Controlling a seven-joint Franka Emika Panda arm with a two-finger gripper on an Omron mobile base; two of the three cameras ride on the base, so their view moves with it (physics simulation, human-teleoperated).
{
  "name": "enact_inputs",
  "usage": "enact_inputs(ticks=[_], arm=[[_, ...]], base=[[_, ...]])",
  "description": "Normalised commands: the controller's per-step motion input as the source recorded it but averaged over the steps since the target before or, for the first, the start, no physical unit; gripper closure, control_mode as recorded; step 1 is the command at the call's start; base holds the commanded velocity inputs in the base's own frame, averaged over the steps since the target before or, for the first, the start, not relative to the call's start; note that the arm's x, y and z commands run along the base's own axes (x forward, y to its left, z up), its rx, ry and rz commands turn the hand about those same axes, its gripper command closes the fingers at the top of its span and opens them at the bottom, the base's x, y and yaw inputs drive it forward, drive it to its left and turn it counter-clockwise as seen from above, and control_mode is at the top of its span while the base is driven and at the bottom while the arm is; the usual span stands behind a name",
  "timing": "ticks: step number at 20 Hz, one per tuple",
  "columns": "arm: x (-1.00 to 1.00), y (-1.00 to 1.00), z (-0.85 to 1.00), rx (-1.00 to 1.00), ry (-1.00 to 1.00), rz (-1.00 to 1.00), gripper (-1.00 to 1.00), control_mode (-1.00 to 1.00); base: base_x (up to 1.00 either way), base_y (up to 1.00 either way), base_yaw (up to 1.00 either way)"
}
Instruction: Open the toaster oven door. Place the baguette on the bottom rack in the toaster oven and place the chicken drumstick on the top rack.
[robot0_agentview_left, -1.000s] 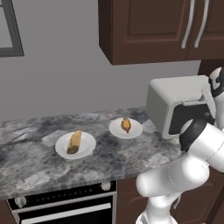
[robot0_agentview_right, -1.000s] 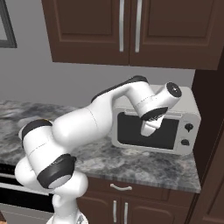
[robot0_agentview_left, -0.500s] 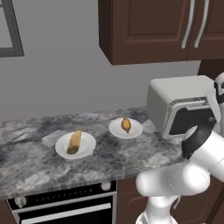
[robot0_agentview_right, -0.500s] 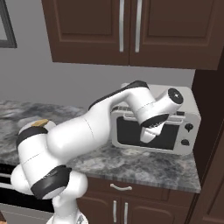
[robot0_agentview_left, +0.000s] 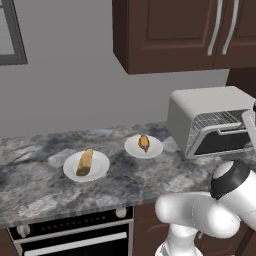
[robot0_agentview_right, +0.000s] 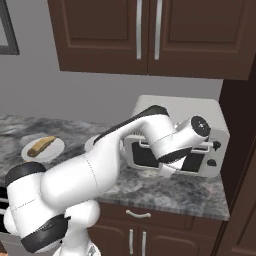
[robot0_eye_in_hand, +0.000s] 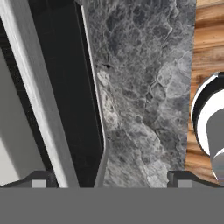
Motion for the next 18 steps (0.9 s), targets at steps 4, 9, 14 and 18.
enact_inputs(ticks=[4,9,14,18], arm=[[-0.48,0.00,0.00,0.00,0.00,0.00,-1.00,-1.00],[-0.57,0.00,0.00,0.00,0.00,0.00,-1.00,-1.00],[-0.46,0.00,0.11,0.00,-0.01,0.01,-1.00,-1.00],[-0.12,0.06,0.42,-0.13,0.00,0.29,-1.00,-1.00]], base=[[0.00,0.00,0.00],[0.00,0.00,0.00],[0.00,0.00,0.00],[0.00,0.00,0.00]])
